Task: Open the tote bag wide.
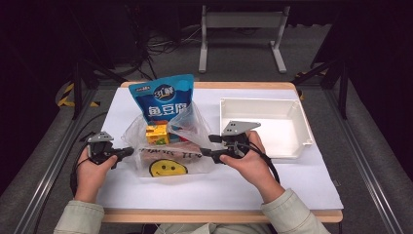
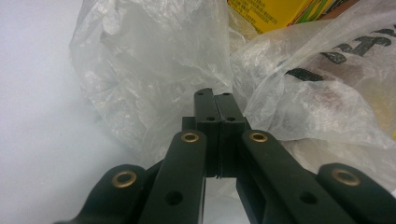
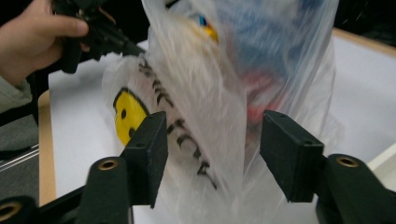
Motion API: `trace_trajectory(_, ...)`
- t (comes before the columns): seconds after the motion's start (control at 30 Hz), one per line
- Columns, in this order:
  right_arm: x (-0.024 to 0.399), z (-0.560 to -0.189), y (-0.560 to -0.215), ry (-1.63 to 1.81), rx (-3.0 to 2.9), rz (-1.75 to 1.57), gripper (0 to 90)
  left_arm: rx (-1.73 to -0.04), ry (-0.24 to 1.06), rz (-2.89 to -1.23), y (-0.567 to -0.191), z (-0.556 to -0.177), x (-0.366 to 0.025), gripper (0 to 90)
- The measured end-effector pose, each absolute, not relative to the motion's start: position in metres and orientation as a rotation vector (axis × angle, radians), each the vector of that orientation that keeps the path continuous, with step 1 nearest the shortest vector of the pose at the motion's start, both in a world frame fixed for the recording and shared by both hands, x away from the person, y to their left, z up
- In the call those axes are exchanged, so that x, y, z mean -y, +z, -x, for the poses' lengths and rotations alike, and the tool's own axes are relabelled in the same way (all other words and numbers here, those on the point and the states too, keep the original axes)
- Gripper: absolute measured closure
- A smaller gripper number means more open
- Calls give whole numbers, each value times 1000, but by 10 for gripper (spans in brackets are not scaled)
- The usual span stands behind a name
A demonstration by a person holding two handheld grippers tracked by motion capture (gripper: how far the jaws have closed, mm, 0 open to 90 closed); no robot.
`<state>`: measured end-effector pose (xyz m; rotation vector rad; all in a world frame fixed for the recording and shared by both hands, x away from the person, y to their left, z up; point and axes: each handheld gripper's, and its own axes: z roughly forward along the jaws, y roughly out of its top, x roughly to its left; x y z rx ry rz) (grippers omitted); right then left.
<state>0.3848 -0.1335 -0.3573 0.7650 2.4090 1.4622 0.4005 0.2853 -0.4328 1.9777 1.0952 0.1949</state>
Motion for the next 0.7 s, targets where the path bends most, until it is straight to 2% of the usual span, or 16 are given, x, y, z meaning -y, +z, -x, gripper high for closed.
trace_trajectory(0.17, 124, -388, -344, 1509, -2386, -696, 345, -1094, 198, -1980, -433, -401, -286, 900)
trace_trajectory(0.5, 84, -391, -326, 1531, -2394, -569, 342, -1089, 196, -1983, -433, -401, -287, 900)
trace_trajectory(0.7, 70, -396, -326, 1506, -2398, -539, 378, -1084, 197, -1987, -433, -401, -287, 900)
